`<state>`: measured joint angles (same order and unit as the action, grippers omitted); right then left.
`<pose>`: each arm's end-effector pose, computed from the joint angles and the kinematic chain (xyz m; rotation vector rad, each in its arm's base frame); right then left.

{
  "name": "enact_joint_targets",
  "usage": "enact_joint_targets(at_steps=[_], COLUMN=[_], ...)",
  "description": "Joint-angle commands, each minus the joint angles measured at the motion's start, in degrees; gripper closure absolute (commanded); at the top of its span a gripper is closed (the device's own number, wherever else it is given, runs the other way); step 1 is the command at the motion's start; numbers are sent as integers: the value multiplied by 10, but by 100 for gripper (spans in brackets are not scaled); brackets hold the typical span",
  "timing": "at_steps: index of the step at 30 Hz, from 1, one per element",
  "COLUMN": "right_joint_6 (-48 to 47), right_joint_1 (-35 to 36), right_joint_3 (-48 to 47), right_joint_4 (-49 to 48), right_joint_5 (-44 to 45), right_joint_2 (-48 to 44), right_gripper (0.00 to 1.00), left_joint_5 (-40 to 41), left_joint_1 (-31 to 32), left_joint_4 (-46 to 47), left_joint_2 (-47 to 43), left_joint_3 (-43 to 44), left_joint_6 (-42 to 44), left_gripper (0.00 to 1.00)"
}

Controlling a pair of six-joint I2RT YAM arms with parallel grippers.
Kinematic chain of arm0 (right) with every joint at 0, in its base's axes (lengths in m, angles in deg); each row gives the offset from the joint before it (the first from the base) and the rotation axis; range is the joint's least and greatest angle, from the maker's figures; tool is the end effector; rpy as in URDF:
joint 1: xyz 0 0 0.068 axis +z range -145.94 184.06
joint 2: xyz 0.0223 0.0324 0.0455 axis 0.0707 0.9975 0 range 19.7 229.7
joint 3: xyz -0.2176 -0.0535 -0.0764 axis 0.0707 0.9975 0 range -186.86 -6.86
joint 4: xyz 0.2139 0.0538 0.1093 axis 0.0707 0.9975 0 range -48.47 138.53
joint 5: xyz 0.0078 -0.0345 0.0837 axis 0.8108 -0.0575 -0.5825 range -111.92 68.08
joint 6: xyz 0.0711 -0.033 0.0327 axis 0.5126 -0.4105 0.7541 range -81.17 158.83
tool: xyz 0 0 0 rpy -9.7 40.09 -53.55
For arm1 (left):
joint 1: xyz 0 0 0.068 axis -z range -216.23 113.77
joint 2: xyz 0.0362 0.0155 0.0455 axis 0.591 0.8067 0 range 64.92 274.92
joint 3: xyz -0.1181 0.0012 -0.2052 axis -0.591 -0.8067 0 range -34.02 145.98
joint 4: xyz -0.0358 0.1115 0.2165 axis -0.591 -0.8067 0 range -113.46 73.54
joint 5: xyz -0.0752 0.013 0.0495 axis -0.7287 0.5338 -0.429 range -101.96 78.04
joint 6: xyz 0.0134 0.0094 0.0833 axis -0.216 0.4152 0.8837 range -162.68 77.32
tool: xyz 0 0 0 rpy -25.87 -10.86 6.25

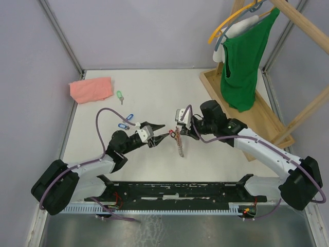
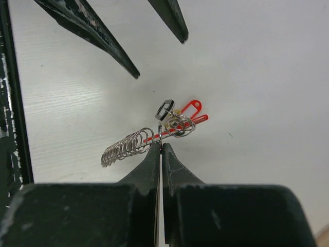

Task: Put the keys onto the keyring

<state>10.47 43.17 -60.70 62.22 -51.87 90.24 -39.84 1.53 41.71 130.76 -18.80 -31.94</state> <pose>0.2021 0.2124 0.2346 -1.4546 1.6574 0.6836 0.1822 -0.1853 0.2000 0.9633 1.1455 -0.7313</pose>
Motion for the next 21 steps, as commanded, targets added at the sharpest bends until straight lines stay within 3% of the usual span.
enact_joint_targets(at_steps=[1,9,18,21], right_joint_6=[55,37,44,46], right_joint_1=[1,1,1,1], right_joint_3=[-6,9,49,66], right_joint_4=[0,65,72,58], right_joint_5=[140,252,330,343], right_joint_2=[-61,-166,-216,-228], right_gripper=[99,99,99,99], left_joint_5=[113,168,170,210], left_joint_1=[2,2,10,36], left_joint_4=[-123,-255,-307,-344], left_joint_2=[-30,-1,131,177], left_joint_3=[47,102,193,228], left_joint_6=[-57,-146,-260,-272], left_gripper=[48,46,50,49])
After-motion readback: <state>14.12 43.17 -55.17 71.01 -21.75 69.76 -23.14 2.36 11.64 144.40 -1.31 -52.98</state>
